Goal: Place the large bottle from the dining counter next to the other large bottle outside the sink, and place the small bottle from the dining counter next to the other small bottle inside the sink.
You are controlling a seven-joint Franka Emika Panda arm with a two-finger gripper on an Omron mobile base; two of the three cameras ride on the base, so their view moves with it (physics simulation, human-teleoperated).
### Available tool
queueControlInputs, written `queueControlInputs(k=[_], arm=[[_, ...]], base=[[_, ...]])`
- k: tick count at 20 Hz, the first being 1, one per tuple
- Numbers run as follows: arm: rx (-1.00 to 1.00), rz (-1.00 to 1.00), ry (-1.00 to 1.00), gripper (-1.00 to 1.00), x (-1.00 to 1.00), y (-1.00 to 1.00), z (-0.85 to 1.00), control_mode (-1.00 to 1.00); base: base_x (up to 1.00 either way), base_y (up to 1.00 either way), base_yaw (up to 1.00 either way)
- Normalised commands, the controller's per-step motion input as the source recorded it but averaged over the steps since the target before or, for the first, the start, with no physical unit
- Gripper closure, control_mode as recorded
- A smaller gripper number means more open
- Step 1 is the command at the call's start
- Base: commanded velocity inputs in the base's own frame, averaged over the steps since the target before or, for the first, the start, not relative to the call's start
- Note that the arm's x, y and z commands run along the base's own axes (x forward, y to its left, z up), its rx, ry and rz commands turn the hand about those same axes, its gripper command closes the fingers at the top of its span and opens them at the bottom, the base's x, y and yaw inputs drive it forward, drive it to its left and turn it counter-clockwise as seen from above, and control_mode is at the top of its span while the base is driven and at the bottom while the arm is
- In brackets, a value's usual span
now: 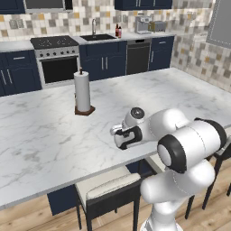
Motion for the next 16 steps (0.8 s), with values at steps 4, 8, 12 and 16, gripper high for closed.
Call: queueControlInputs(k=[4, 8, 12, 16], arm=[[0.0, 0.0, 0.0, -1.0, 0.14, 0.04, -0.02, -1.0], [0.0, 0.0, 0.0, 1.0, 0.2, 0.08, -0.06, -1.0], [0.0, 0.0, 0.0, 1.0, 0.17, 0.0, -0.1, -1.0], [0.0, 0.0, 0.0, 1.0, 0.04, 0.0, -0.08, -1.0]], base=[[0.0, 0.0, 0.0], [0.0, 0.0, 0.0], [0.0, 0.0, 0.0], [0.0, 0.0, 0.0]])
